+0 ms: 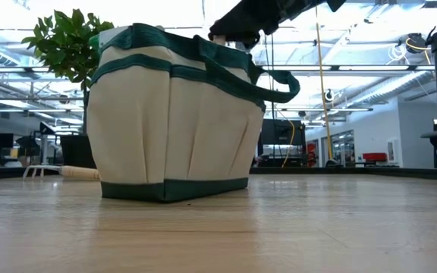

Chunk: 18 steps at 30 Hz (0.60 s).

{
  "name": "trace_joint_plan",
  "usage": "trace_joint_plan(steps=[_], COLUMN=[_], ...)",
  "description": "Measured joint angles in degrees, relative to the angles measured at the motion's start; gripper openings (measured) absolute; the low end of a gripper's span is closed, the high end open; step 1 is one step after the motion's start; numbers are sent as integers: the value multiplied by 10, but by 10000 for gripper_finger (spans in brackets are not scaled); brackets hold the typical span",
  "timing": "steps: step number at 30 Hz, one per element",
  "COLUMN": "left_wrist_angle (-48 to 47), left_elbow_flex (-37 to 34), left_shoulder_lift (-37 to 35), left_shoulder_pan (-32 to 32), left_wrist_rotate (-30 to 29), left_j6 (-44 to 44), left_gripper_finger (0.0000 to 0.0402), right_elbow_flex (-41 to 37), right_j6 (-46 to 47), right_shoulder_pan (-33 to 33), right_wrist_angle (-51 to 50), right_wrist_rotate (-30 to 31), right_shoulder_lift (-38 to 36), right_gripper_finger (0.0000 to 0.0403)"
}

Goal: Pick & Place Garden tools in Gardening bag
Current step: Put the top trowel into the gardening bag

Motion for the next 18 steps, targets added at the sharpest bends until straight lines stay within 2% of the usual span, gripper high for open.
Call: trace_joint_plan(steps=[10,18], left_wrist_angle=[0,-1], left_elbow_flex=[0,0], left_shoulder_lift=[0,0], left_shoulder_pan=[0,0], left_wrist_rotate=[0,0], left_j6=[0,-4], left_gripper_finger=[296,296], right_elbow_flex=[0,0], right_j6=[0,-13], right_shoulder_pan=[0,3], right_wrist_angle=[-13,3], right_wrist_rotate=[4,51], right_shoulder_lift=[0,-13], right_gripper_finger=[127,171])
